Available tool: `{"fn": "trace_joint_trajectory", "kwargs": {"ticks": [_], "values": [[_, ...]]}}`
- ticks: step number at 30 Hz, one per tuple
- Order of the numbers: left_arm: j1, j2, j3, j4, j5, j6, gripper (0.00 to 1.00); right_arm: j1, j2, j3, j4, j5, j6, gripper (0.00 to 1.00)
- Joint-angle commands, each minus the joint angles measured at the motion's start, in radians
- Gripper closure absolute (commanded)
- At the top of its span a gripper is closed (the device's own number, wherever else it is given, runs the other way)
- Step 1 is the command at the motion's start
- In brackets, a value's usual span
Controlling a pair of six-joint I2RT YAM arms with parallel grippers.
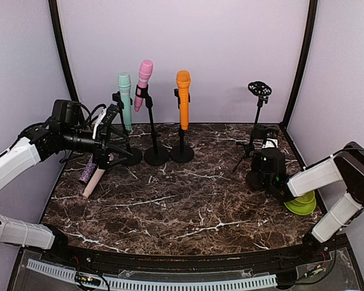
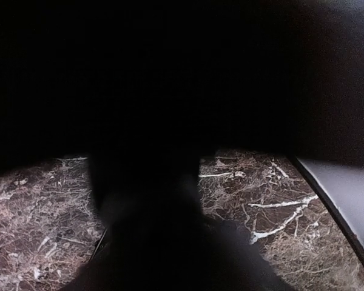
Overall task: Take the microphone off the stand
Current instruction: Place the microphone stand at the corner of the board.
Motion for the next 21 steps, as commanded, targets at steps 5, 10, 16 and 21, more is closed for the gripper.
{"fn": "trace_joint_trajectory", "kwargs": {"ticks": [5,10,16,21], "values": [[0.031,0.046,0.133,-0.19,-0.06,0.027,0.01,0.018,-0.14,-0.042,-0.113,0.019,0.136,0.0],[0.044,0.141,0.267,-0.365,-0.11,0.036,0.01,0.064,-0.355,-0.024,-0.384,-0.021,0.25,0.0],[0.086,0.176,0.348,-0.464,-0.111,0.045,0.01,0.095,-0.619,-0.004,-0.68,-0.191,0.38,0.0],[0.121,0.162,0.336,-0.468,-0.111,0.046,0.01,0.136,-0.751,0.079,-0.919,-0.235,0.424,0.0]]}}
